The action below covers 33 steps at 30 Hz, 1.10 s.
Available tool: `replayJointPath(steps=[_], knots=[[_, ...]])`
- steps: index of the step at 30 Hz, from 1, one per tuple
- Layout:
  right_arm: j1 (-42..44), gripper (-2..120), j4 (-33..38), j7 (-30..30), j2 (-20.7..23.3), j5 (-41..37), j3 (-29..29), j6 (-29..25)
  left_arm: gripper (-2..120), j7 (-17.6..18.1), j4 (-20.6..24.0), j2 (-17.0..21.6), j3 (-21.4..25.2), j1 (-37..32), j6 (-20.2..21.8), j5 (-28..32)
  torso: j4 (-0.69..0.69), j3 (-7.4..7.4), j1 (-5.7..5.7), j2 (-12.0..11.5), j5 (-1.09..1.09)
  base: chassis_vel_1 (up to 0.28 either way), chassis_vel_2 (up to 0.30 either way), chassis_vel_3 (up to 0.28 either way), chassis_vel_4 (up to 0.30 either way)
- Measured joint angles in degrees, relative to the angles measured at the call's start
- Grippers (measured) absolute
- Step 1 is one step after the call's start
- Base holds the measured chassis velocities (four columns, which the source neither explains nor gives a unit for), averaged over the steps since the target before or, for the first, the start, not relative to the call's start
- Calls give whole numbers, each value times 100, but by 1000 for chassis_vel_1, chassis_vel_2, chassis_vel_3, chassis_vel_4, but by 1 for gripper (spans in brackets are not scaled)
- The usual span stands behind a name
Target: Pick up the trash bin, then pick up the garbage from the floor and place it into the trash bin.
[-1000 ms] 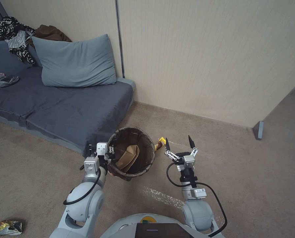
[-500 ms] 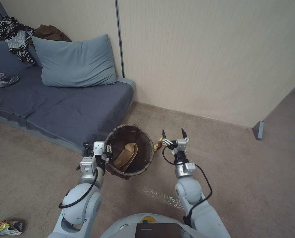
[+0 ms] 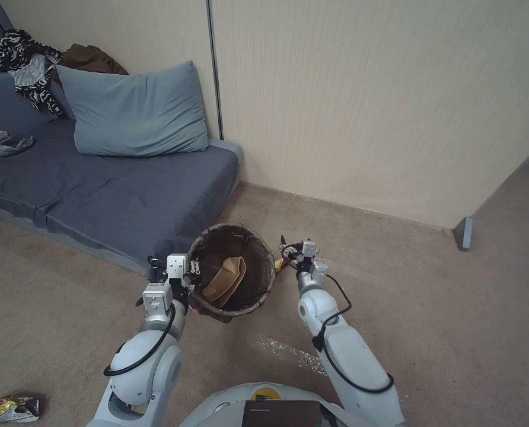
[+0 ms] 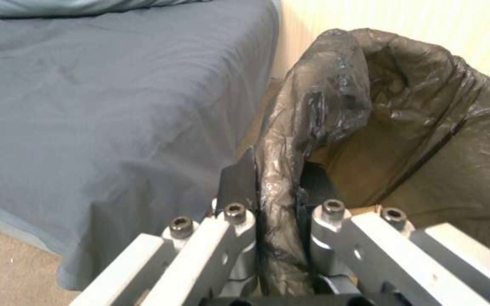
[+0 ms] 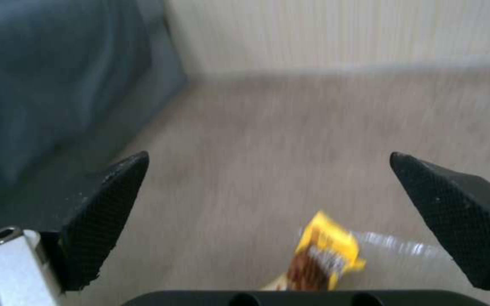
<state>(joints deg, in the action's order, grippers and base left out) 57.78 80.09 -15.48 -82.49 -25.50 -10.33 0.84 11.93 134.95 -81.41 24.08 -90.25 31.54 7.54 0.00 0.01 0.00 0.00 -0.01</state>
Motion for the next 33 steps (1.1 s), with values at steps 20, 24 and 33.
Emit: replayJointPath(steps=[20, 24, 33], knots=[[-1016, 100, -2495, -63, -578, 157, 102, 377, 7, -4, -54, -73, -80, -22, -11, -113, 0, 0, 0, 0, 0, 0, 0, 0, 0], [-1147, 100, -2781, 3, -681, 238, 80, 247, 7, -6, -57, -78, -76, -41, -21, -130, -1, -1, 0, 0, 0, 0, 0, 0, 0], [-1398, 97, -3211, 155, -811, 241, 32, -35, 7, -6, -55, -76, -61, -86, -34, -166, 0, -1, 0, 0, 0, 0, 0, 0, 0]])
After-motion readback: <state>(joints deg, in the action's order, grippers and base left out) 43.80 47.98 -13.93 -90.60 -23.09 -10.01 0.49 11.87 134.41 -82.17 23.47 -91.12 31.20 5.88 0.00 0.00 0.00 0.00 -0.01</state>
